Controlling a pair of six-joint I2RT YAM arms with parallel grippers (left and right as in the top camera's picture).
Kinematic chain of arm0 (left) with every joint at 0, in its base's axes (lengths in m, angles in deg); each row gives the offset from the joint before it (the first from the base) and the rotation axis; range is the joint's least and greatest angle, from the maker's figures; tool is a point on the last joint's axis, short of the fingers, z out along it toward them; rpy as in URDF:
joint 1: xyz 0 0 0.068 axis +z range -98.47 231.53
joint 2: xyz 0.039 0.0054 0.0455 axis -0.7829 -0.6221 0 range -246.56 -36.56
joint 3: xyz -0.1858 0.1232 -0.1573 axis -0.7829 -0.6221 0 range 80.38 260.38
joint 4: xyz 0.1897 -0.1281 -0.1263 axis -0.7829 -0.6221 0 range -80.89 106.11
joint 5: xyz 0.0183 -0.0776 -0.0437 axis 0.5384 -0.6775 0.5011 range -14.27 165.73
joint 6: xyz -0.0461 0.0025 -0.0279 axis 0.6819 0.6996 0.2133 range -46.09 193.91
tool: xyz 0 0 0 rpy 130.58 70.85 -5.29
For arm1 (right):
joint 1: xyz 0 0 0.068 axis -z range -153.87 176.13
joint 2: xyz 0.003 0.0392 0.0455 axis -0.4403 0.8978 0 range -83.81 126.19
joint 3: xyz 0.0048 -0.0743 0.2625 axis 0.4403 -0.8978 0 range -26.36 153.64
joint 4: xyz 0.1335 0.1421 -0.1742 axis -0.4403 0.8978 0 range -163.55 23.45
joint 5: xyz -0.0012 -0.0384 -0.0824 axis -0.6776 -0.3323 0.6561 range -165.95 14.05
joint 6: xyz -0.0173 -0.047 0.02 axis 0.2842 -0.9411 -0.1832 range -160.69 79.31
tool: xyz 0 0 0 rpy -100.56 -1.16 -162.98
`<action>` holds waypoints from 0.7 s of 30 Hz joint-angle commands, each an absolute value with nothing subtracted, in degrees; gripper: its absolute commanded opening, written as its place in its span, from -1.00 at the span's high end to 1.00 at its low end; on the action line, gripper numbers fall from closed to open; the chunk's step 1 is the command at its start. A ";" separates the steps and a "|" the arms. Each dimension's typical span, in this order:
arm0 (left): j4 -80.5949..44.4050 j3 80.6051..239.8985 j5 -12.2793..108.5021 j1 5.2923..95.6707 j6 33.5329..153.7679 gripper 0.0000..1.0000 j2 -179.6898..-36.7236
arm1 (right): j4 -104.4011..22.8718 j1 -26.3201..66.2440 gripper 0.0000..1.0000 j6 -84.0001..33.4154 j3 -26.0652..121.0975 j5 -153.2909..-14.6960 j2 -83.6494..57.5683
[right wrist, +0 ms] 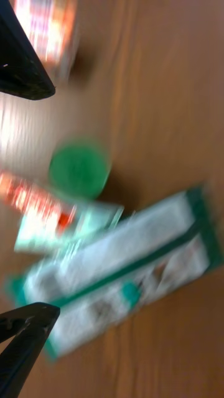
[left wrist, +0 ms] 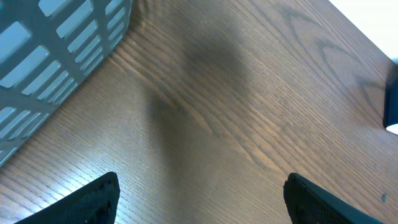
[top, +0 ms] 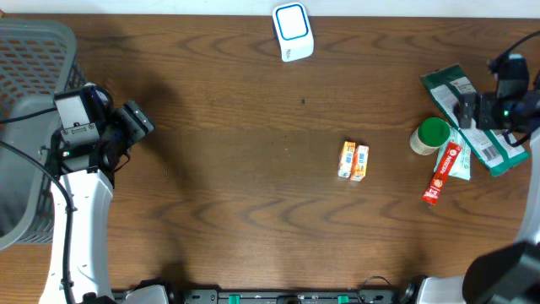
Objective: Scan the item barcode
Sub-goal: 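Release the glove package and lift the right gripper, then move the right gripper over the two orange tissue packs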
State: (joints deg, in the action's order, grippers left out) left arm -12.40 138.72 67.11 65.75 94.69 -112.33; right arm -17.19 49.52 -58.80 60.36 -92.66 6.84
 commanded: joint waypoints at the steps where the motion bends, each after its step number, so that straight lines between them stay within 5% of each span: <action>1: -12.53 138.57 67.45 65.99 94.36 -0.70 -112.61 | -15.07 49.02 -0.98 -43.08 61.30 -113.82 5.35; 4: -12.53 138.57 67.45 65.99 94.36 -0.70 -112.61 | -13.67 47.64 -0.90 -40.02 59.42 -123.59 5.44; 5: -12.53 138.57 67.45 65.99 94.36 -0.71 -112.61 | -13.00 46.73 -0.65 -39.96 58.59 -124.26 5.44; 7: -12.53 138.57 67.45 65.99 94.34 -0.70 -112.61 | -12.14 44.78 -0.48 -39.89 57.30 -122.78 5.44; 13: -12.53 138.57 67.45 65.99 94.36 -0.71 -112.61 | -12.51 35.84 -0.32 -39.08 51.31 -110.32 5.44; 21: -12.53 138.57 67.45 65.99 94.34 -0.70 -112.61 | -19.81 22.38 -0.31 -22.89 40.99 -86.50 5.44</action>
